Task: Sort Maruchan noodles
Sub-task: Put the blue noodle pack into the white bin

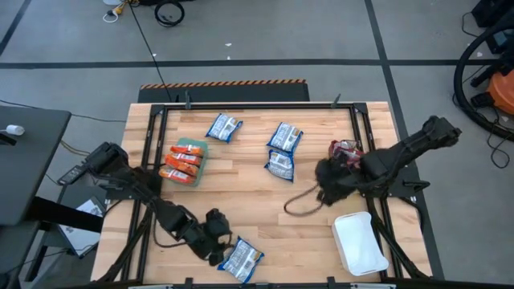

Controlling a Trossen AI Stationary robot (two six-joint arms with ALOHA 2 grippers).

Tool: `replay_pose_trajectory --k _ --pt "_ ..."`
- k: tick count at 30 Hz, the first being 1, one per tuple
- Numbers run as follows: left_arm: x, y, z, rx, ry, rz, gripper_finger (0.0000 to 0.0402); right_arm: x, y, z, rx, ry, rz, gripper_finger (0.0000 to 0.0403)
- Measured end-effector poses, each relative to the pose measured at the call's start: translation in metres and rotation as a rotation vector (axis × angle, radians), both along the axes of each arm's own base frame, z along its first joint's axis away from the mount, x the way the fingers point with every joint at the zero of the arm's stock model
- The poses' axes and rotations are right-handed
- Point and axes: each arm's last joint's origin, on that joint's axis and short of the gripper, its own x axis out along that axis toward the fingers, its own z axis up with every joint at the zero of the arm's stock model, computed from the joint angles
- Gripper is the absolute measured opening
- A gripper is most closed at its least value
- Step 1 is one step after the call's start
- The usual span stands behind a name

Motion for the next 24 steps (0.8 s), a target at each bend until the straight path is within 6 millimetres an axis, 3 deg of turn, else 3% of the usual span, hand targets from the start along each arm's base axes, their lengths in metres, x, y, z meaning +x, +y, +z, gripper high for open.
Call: replay_pose_trajectory --k 6,9,11,18,24 --pt "-0.013 -0.044 0.039 -0.031 -0.09 -0.134 0.0214 0.045 0.038 -0.016 -0.001 -0.343 0.228 0.0132" --pt "-0.021 -0.066 0.062 -0.041 -0.153 -0.151 0.0205 0.06 0.05 -0.021 0.082 -0.399 0.291 0.0132" --pt "-0.029 -0.079 0.064 0.011 -0.166 -0.146 0.0202 0.066 0.056 -0.026 0.105 -0.413 0.313 0.0132" --pt "-0.029 -0.122 0.028 0.241 -0.154 -0.269 0.0199 0.068 0.079 -0.048 0.025 -0.361 0.35 0.0132" --pt "-0.023 -0.139 -0.018 0.58 -0.117 -0.507 0.0199 0.067 0.088 -0.056 -0.009 -0.382 0.279 0.0132"
